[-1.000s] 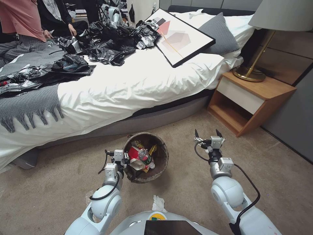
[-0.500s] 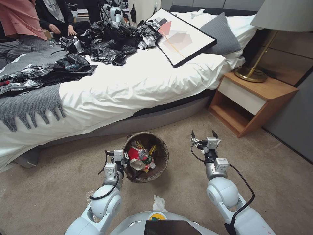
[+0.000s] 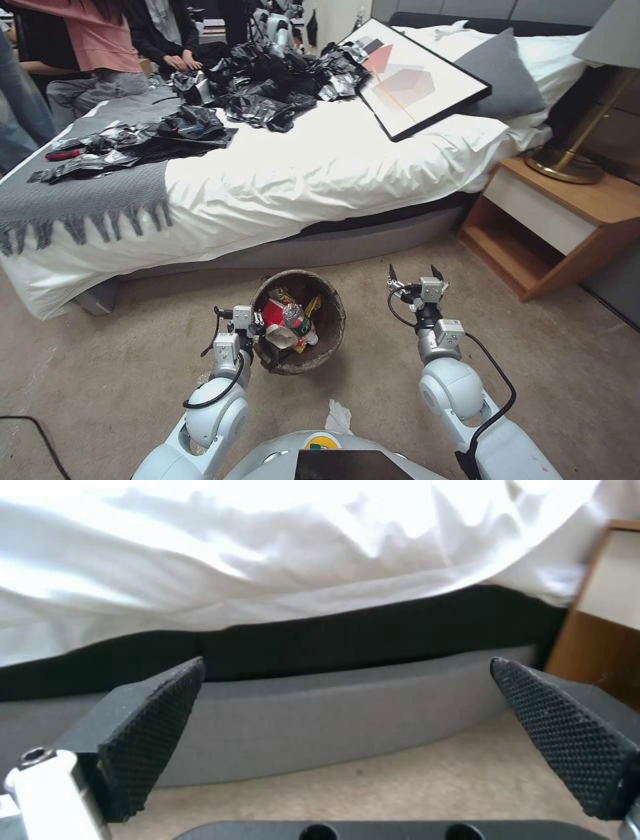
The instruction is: Pick up the trash bin, then pick up the garbage from the floor and place it into the trash bin.
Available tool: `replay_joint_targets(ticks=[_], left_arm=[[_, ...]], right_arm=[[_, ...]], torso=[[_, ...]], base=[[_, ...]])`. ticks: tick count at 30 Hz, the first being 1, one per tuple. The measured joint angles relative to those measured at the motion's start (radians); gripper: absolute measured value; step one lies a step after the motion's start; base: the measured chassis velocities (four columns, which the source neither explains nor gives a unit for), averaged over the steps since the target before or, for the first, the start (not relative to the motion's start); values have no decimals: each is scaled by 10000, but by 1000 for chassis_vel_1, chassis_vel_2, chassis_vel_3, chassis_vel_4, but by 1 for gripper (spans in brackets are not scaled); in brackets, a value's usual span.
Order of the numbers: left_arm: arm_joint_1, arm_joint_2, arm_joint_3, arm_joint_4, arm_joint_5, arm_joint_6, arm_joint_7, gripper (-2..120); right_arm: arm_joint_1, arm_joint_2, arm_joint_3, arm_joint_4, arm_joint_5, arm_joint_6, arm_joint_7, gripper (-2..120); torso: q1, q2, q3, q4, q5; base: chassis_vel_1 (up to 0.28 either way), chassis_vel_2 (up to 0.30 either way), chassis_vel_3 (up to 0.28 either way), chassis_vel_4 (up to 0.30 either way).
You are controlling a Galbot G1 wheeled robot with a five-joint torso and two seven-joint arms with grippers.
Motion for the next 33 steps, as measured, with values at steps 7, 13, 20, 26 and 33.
replay_joint_targets(ticks=[7, 13, 20, 26, 33], left_arm=[[41, 7, -1, -22, 17, 4, 9, 0], [58, -8, -12, -29, 51, -7, 10, 0], [58, -39, -30, -29, 194, -40, 12, 0], [17, -59, -3, -7, 204, -45, 13, 0], [-30, -58, 4, 37, 203, -45, 13, 0]], right_arm=[[-18, 54, -11, 11, -7, -11, 15, 100], [-7, 91, -16, 15, -22, -52, 82, 100], [35, 156, -2, -39, -66, -102, 233, 100], [59, 182, 47, -93, -69, -127, 313, 100], [99, 248, 58, -139, -8, -218, 353, 100]], torso=[[0, 0, 0, 0, 0], [0, 0, 0, 2, 0], [0, 0, 0, -3, -1], [0, 0, 0, -1, -1], [0, 0, 0, -1, -1]], base=[[77, 78, 80, 60], [77, 69, 70, 60], [25, 16, 17, 23], [0, 0, 0, 0], [0, 0, 0, 0]])
